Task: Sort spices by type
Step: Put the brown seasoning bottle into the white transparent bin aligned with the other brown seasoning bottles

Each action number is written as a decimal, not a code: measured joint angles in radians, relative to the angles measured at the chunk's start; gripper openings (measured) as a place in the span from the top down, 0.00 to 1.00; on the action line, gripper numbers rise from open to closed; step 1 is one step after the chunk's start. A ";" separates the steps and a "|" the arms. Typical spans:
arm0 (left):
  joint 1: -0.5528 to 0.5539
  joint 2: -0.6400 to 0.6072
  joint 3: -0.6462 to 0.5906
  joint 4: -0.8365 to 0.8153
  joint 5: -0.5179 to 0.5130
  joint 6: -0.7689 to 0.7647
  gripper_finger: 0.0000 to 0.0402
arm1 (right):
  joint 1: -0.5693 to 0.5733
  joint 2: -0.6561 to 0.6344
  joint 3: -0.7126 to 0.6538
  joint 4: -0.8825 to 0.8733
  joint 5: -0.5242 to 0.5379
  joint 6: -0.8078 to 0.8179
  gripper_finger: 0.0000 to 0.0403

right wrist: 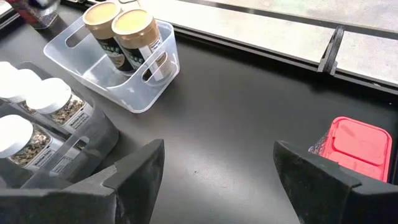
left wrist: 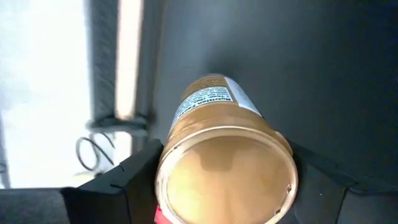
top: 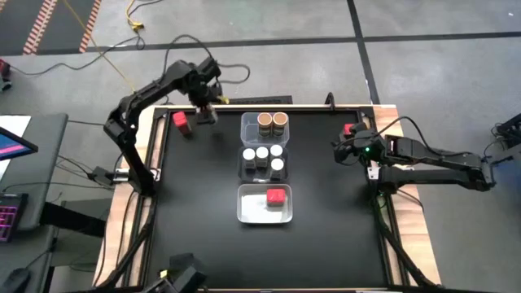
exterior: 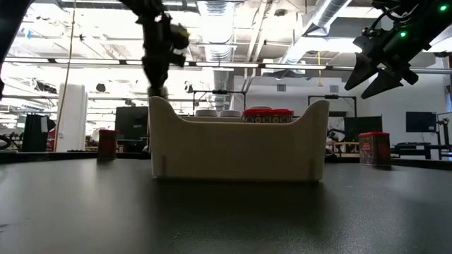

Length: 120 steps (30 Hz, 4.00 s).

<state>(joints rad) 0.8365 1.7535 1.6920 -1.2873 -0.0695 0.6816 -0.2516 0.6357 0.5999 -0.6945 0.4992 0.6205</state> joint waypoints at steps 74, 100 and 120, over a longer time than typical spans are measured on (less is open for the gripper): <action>-0.233 0.382 0.267 0.146 0.137 -0.175 0.32 | 0.001 0.000 0.000 0.000 -0.005 -0.039 0.18; -0.250 0.387 0.265 0.190 0.074 -0.248 0.27 | 0.001 0.000 0.000 -0.001 -0.005 -0.017 0.18; -0.264 0.388 0.292 0.170 0.059 -0.291 0.17 | 0.001 0.000 0.000 -0.001 -0.005 -0.018 0.18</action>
<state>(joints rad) 0.5724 2.1414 1.9835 -1.1178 -0.0109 0.3910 -0.2504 0.6356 0.6003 -0.6952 0.4942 0.6025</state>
